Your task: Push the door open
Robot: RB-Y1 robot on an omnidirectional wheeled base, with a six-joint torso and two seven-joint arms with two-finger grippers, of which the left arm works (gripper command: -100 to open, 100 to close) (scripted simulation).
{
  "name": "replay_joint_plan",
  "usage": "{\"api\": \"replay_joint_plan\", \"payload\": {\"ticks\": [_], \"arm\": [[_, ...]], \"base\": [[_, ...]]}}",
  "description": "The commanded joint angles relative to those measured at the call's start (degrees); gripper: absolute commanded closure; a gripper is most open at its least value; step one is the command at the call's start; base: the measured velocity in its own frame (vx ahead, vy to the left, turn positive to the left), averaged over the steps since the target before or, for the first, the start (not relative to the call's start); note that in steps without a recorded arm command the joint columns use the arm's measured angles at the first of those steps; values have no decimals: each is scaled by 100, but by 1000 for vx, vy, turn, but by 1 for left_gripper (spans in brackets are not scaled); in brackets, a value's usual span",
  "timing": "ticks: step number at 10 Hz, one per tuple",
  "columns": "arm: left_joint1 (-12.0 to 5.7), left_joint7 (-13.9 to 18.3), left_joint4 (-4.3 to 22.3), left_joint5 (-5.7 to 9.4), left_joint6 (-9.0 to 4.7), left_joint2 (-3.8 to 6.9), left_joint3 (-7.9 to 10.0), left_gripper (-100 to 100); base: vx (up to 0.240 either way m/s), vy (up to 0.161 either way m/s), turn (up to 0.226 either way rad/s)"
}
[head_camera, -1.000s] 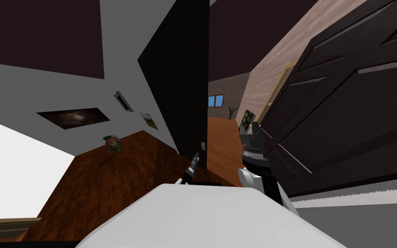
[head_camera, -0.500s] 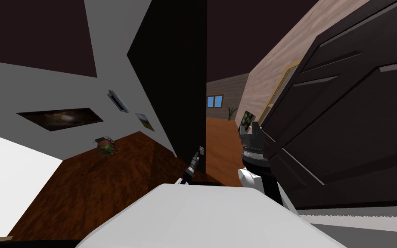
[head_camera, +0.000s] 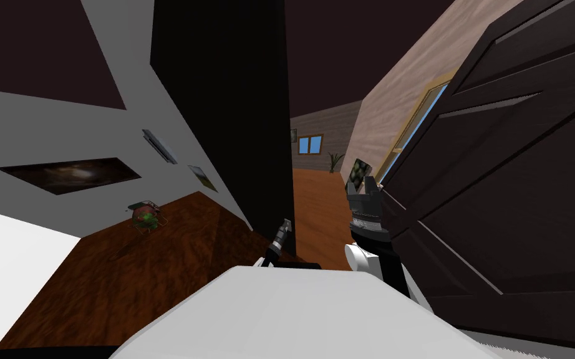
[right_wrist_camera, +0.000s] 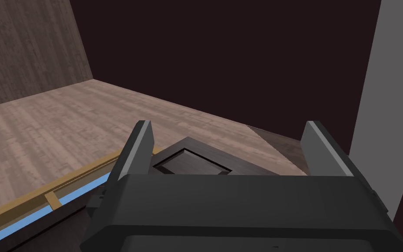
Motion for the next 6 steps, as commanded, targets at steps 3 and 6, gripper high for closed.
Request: {"api": "replay_joint_plan", "payload": {"ticks": [3,6], "arm": [[2,2,3,1,15,3,2,100],[-22,-27,39,27,31,26,87,100]], "base": [[-24,11,-8],[21,-17,8]]}}
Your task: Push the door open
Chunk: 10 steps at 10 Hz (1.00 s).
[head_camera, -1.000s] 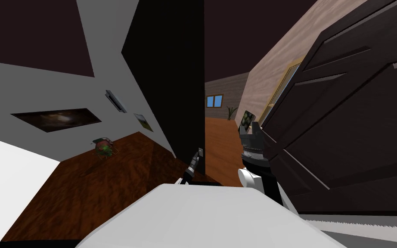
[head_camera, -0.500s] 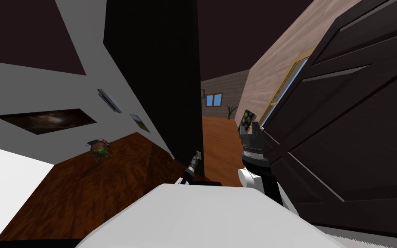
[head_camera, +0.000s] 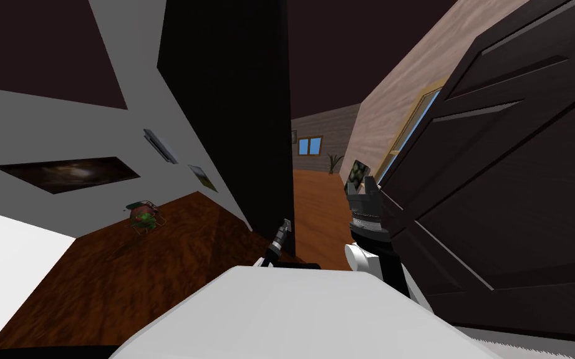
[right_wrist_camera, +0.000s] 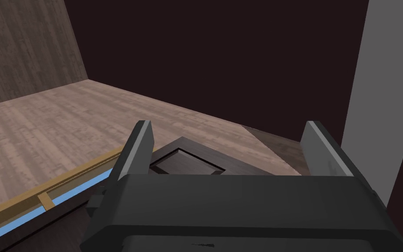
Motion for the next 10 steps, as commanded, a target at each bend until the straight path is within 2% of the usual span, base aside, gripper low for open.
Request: {"api": "replay_joint_plan", "payload": {"ticks": [1,7,10], "arm": [[-11,-29,-39,33,21,41,104,100],[-121,-164,102,173,16,84,541,100],[-168,-220,162,232,14,80,724,100]], "base": [[139,-98,41],[172,-126,46],[154,-83,59]]}}
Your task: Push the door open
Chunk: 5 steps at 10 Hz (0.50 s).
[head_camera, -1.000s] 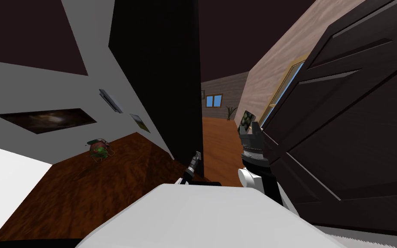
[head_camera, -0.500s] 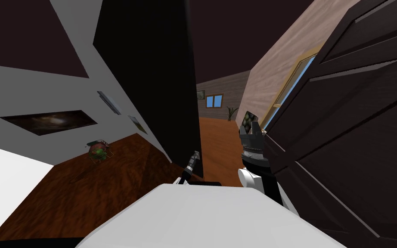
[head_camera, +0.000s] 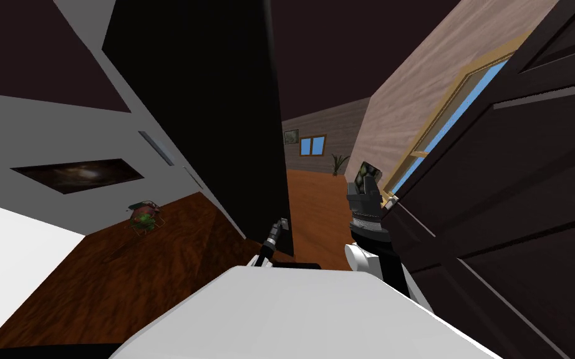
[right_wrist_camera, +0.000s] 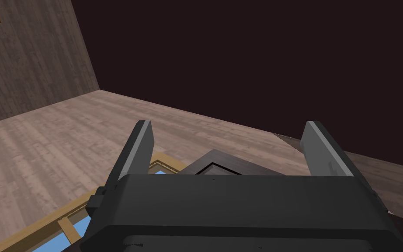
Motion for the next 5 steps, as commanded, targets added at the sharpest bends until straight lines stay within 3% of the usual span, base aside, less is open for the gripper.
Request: {"api": "replay_joint_plan", "payload": {"ticks": [1,5], "arm": [[38,13,-38,7,-2,-6,-18,-100],[112,37,-113,21,-6,-34,-55,-100]], "base": [[-25,-67,71],[-183,17,23]]}}
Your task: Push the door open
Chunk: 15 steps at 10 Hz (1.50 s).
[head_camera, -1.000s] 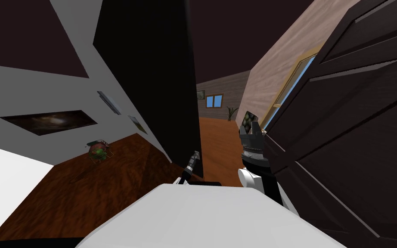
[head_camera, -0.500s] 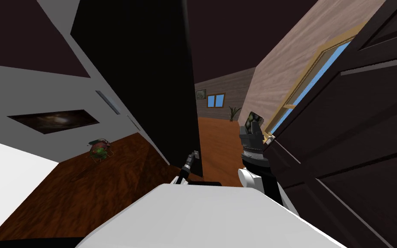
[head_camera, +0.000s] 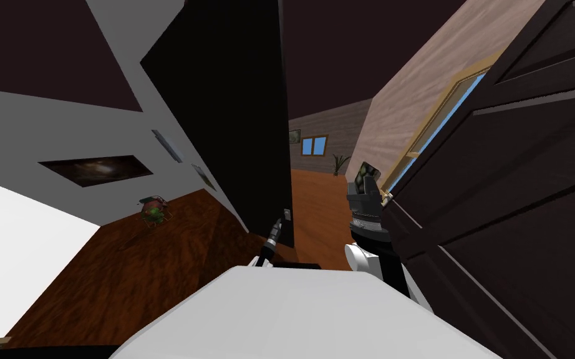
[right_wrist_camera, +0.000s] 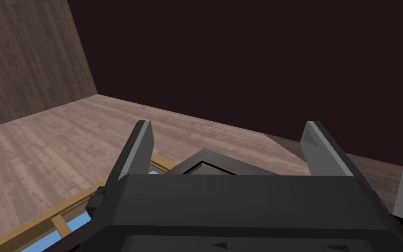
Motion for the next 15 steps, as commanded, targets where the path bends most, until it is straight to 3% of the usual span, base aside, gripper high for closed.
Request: {"api": "replay_joint_plan", "payload": {"ticks": [1,4,12,13,15], "arm": [[43,16,-48,7,2,-21,-21,-100],[27,4,0,16,-31,-33,-3,-100],[-40,-49,115,36,-109,-91,85,-100],[-40,-49,115,36,-109,-91,85,100],[-40,-49,115,36,-109,-91,85,100]], "base": [[-236,-33,47],[-95,-9,9],[182,-54,-19],[-18,0,-3],[-24,5,-8]]}}
